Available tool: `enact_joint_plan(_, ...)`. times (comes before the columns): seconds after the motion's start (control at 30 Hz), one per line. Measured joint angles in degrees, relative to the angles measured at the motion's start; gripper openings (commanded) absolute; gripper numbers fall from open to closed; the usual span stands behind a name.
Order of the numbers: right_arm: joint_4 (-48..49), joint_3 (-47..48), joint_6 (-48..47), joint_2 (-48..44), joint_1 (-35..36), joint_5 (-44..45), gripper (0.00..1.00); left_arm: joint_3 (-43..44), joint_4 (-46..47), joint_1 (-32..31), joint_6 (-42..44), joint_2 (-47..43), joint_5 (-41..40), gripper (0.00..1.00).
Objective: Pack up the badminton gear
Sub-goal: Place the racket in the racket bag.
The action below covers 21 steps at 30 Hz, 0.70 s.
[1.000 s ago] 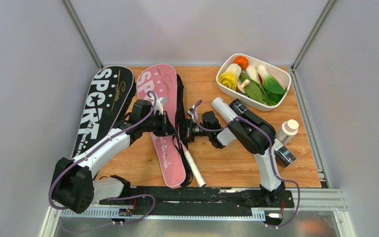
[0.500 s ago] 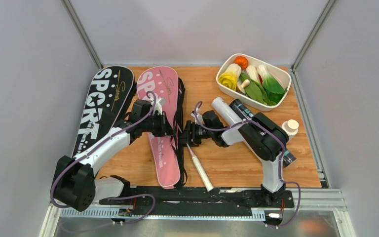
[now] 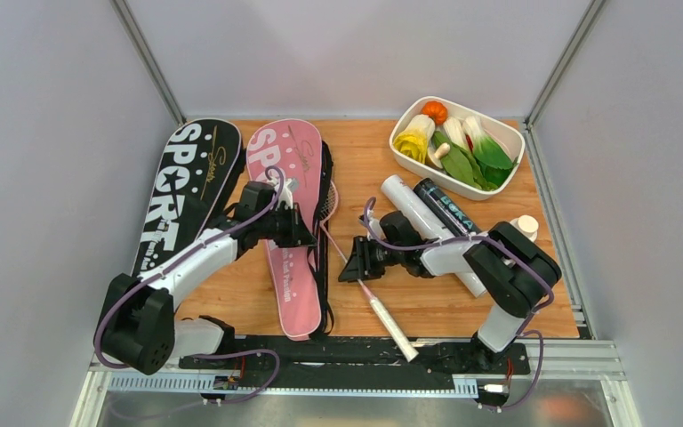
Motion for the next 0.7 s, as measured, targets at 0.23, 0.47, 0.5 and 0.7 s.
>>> enact_joint_plan(0.23,5.38,0.26,2.93,2.8,0.0,0.52,0.0,-1.99,3.04,0.22,-1.27,0.0,1.01,0.0)
enact_joint_plan(0.47,14.62,7.56,10.49,11.91,0.55,1.18,0.0,-3.32,4.9,0.28,-2.05,0.0,2.23,0.0)
enact_joint_plan(0.5,15.76,8.5,11.56,12.94,0.66,1.73,0.0,-3.39,5.03,0.28,-2.1,0.0,2.4,0.0)
enact_joint_plan(0.7,22.03,13.99,18.38,19.85,1.16,4.94,0.0,-4.85,7.76,0.33,-4.09,-0.02,3.67,0.0)
